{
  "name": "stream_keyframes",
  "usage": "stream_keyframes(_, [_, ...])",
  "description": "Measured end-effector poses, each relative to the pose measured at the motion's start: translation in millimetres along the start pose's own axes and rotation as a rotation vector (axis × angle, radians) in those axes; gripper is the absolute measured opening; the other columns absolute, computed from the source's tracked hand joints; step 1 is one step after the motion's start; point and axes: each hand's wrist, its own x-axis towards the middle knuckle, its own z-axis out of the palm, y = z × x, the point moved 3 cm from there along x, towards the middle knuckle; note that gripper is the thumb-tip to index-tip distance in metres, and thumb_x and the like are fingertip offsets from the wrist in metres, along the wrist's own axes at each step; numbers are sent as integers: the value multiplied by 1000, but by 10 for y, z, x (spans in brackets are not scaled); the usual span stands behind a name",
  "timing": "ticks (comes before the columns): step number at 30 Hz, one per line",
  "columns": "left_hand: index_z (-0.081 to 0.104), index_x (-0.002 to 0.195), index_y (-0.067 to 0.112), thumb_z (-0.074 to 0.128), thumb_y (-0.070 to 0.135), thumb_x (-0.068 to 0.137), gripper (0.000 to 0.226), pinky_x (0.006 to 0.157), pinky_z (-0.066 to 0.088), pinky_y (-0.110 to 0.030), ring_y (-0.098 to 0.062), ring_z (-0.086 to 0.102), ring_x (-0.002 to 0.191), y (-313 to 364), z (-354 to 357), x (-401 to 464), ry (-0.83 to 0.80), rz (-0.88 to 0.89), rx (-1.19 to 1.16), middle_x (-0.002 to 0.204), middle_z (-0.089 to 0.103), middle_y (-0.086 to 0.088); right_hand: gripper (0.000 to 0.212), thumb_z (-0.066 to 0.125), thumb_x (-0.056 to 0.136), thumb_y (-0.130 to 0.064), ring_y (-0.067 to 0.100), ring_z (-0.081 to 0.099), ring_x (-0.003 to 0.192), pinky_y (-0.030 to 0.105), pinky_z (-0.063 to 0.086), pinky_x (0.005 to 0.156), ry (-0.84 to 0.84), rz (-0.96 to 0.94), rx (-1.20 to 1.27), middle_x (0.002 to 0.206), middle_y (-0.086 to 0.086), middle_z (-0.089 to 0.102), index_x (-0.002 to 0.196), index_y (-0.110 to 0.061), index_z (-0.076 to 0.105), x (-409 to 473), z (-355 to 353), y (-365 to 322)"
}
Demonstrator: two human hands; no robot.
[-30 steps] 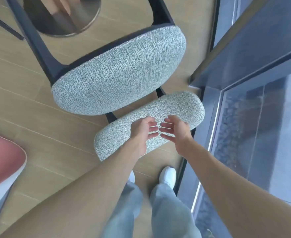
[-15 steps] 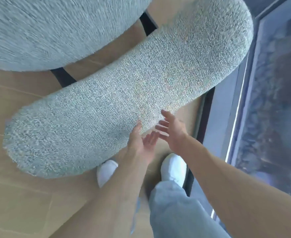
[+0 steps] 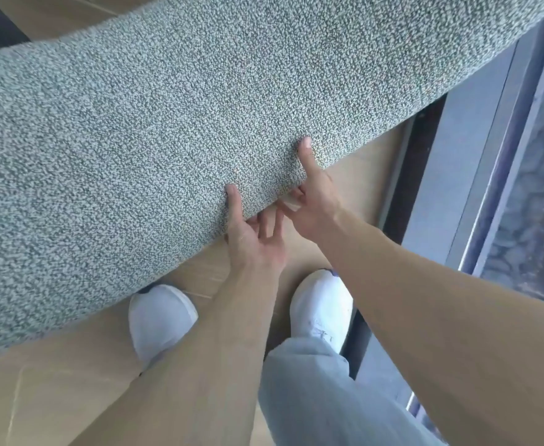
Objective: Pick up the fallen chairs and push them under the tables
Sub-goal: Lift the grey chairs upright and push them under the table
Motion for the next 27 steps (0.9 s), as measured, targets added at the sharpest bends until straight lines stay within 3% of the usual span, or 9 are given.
stream_keyframes(3, [60, 130, 4, 79, 39, 79, 64, 107, 47, -39, -13, 53, 70, 19, 4, 15, 41, 36, -38, 105, 61, -3, 95, 71, 72, -65, 20, 62, 79, 47, 54, 91, -10, 25, 84, 98, 5, 59, 142, -8, 40, 89, -19, -27])
stream_keyframes(5, [59, 133, 8, 80, 37, 79, 66, 110, 44, -40, -16, 54, 85, 43, 5, 10, 75, 58, -30, 117, 57, -3, 92, 72, 71, -64, 25, 67, 88, 50, 55, 86, -30, 34, 109, 116, 9, 62, 138, -7, 44, 102, -25, -32])
stream_keyframes(9, [58, 132, 9, 79, 34, 80, 61, 114, 38, -39, -18, 56, 108, 59, 19, -30, 98, 87, -17, 131, 59, -4, 88, 71, 74, -62, 27, 66, 89, 51, 54, 86, -77, 26, 125, 128, 12, 60, 138, -7, 47, 90, -33, -29])
stream_keyframes(12, [55, 133, 10, 81, 32, 78, 65, 112, 40, -37, -17, 56, 113, 89, 1, -55, 120, 111, -11, 131, 56, -5, 78, 72, 77, -58, 27, 66, 90, 51, 54, 85, -73, 5, 167, 121, 11, 61, 132, -7, 49, 60, -19, -41])
stream_keyframes(15, [55, 134, 11, 82, 34, 76, 68, 112, 41, -35, -17, 56, 115, 93, -19, -146, 103, 139, 42, 129, 57, -5, 66, 70, 80, -57, 25, 63, 102, 53, 51, 96, -132, -31, 173, 119, 9, 61, 124, -11, 52, -45, -10, -63])
stream_keyframes(19, [56, 133, 14, 83, 43, 74, 71, 110, 44, -36, -19, 57, 116, 161, -17, -430, 106, 145, 114, 128, 53, -5, 81, 70, 76, -63, 22, 61, 114, 51, 52, 93, -113, -44, 89, 129, 5, 62, 136, -14, 47, -331, 40, -131])
stream_keyframes(21, [59, 130, 18, 82, 47, 73, 69, 108, 46, -35, -19, 58, 115, 246, 26, -656, 102, 147, 159, 127, 52, -5, 78, 70, 75, -63, 22, 63, 110, 47, 54, 88, -114, -45, 81, 124, 5, 65, 133, -14, 50, -558, 111, -177])
stream_keyframes(25, [61, 130, 20, 81, 52, 73, 68, 105, 48, -34, -17, 61, 109, 485, 115, -1239, 132, 175, 203, 125, 54, -5, 55, 68, 80, -60, 19, 64, 103, 48, 51, 98, -136, -26, 65, 110, 3, 67, 108, -15, 57, -1168, 298, -233])
stream_keyframes(27, [63, 125, 20, 80, 53, 73, 64, 103, 50, -33, -16, 63, 102, 631, 153, -1542, 153, 191, 214, 121, 57, -5, 58, 69, 79, -60, 19, 63, 106, 50, 47, 102, -127, -7, 56, 113, 2, 66, 113, -15, 56, -1490, 422, -231])
